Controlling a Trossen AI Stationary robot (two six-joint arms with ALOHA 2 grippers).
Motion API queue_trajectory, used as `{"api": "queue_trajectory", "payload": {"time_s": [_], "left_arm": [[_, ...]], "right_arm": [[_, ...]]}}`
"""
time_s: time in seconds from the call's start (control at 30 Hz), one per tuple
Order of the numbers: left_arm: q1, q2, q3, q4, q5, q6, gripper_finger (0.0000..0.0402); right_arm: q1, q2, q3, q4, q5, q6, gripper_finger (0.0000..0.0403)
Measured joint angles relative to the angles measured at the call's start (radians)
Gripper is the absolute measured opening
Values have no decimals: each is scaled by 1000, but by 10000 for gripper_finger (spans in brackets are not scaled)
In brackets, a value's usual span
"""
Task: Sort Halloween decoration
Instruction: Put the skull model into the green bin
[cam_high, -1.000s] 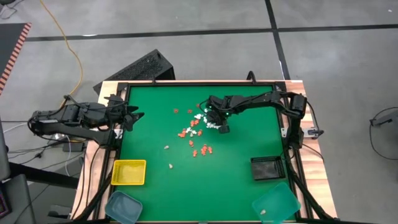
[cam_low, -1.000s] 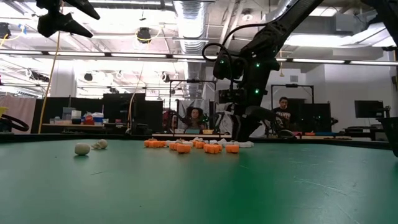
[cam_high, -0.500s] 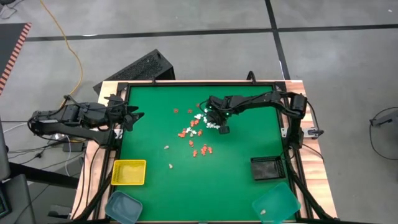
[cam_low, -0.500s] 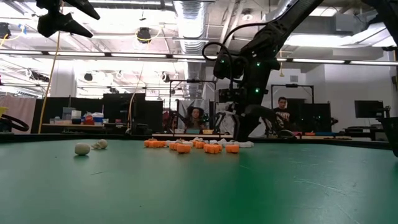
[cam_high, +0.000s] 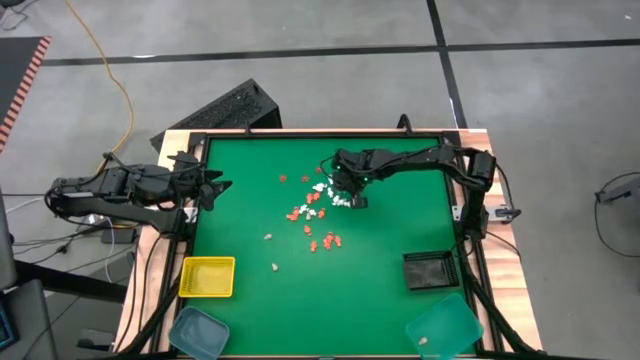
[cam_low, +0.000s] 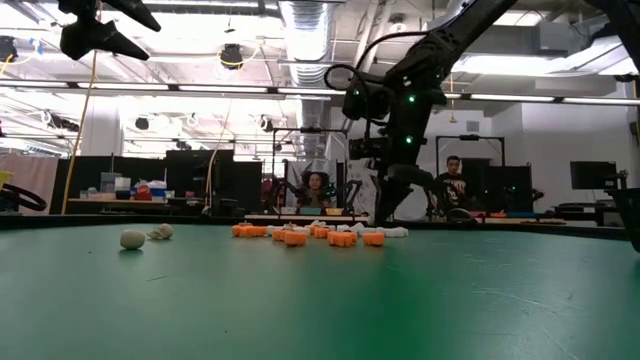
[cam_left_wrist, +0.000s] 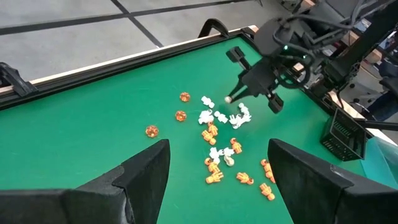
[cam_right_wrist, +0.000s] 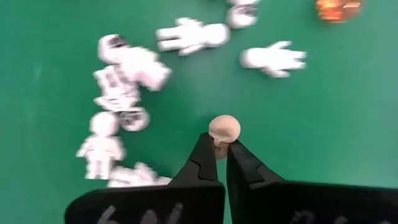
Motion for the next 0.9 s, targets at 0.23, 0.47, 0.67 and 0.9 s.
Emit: {"api": "queue_trajectory", "payload": {"time_s": [0.23, 0.47, 0.67, 0.9], "left_arm": [[0, 0, 0, 0, 0, 0, 261], [0, 0, 0, 0, 0, 8, 261], [0, 0, 0, 0, 0, 7, 261], [0, 0, 0, 0, 0, 6, 261]], "right_arm": [[9, -1, 97, -84, -1, 14, 8], [63, -4, 261, -248, -32, 63, 8], [157, -5, 381, -399, -74, 150, 8], [316, -12, 429, -548, -245, 377, 8]]}}
